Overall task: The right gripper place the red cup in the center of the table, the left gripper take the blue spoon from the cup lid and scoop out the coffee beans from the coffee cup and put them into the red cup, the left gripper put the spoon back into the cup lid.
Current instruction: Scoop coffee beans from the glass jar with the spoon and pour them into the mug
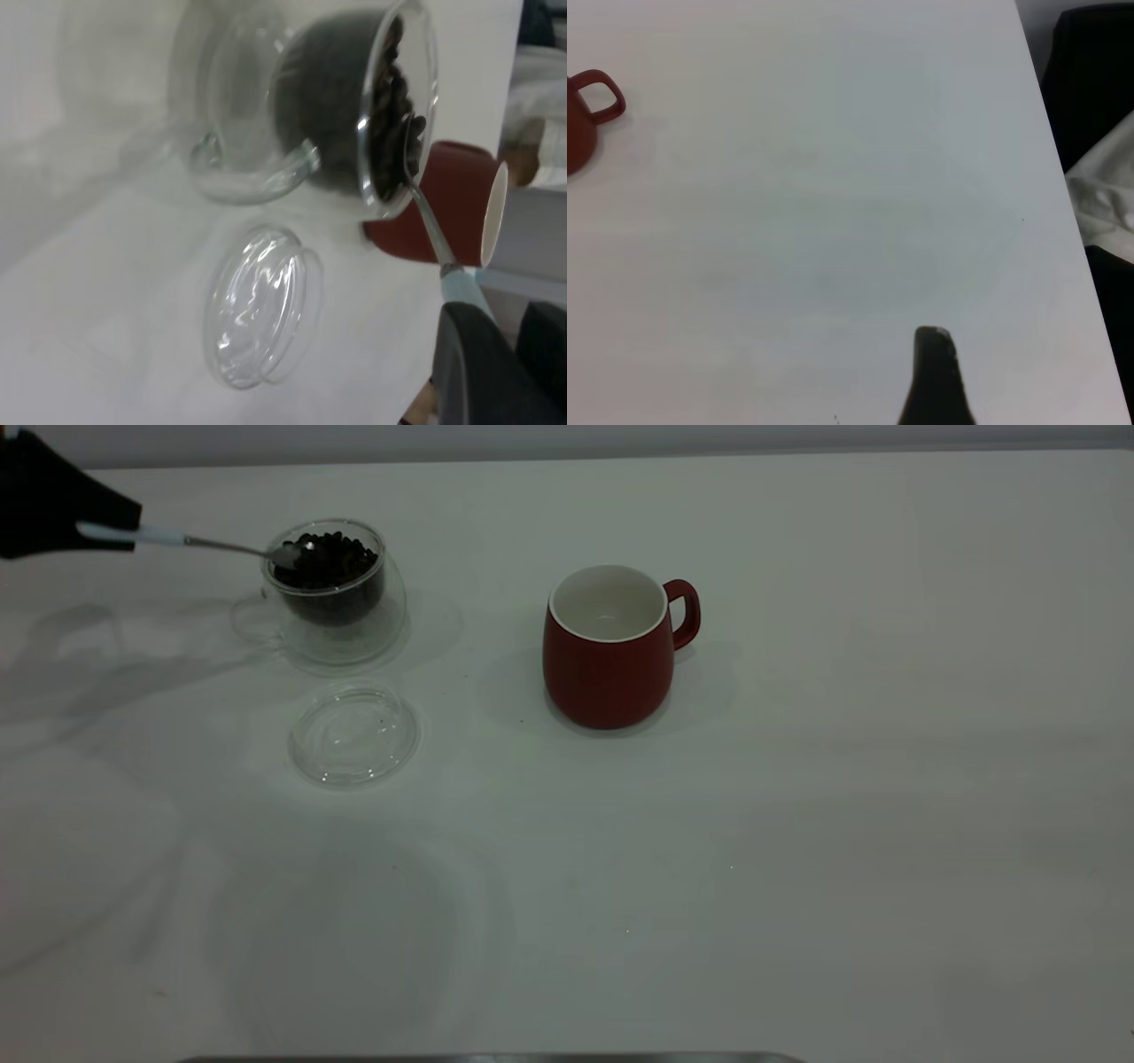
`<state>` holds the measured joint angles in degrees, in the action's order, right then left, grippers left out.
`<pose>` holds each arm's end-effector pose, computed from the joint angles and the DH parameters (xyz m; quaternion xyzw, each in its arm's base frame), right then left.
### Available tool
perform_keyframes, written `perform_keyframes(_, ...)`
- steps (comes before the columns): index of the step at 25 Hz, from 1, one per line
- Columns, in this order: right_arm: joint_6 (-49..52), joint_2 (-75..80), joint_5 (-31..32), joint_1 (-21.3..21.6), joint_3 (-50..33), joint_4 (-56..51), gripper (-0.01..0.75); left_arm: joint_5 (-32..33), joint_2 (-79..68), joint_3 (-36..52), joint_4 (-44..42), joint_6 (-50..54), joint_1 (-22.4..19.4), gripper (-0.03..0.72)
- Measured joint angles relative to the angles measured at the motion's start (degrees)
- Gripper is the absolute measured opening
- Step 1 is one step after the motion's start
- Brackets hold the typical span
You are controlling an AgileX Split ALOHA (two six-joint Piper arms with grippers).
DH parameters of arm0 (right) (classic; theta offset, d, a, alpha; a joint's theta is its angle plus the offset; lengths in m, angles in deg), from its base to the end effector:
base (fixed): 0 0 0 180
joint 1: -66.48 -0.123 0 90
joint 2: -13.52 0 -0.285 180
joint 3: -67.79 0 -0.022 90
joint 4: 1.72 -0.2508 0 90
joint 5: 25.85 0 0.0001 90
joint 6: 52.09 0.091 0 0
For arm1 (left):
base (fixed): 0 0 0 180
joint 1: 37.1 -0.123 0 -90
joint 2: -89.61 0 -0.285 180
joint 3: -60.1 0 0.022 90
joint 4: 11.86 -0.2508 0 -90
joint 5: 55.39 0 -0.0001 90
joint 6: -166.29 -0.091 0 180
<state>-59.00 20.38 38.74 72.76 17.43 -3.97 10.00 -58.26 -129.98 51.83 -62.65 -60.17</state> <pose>-0.0064 0.0039 0.2633 -0.0061 0.8736 -0.0364 0.4852 0.4195 0.0980 0.0509 -0.1174 0.8808 -0.4448 0.1122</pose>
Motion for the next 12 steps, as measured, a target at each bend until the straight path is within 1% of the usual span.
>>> perform_keyframes(7,0.0,0.0,0.0,0.0,0.0,0.0,0.591,0.3,-3.6,0.0,6.4,-5.2,-0.4,0.123)
perform_keyframes(12,0.0,0.0,0.0,0.0,0.0,0.0,0.591,0.3,-3.7,0.0,7.6,-6.1,-0.4,0.123)
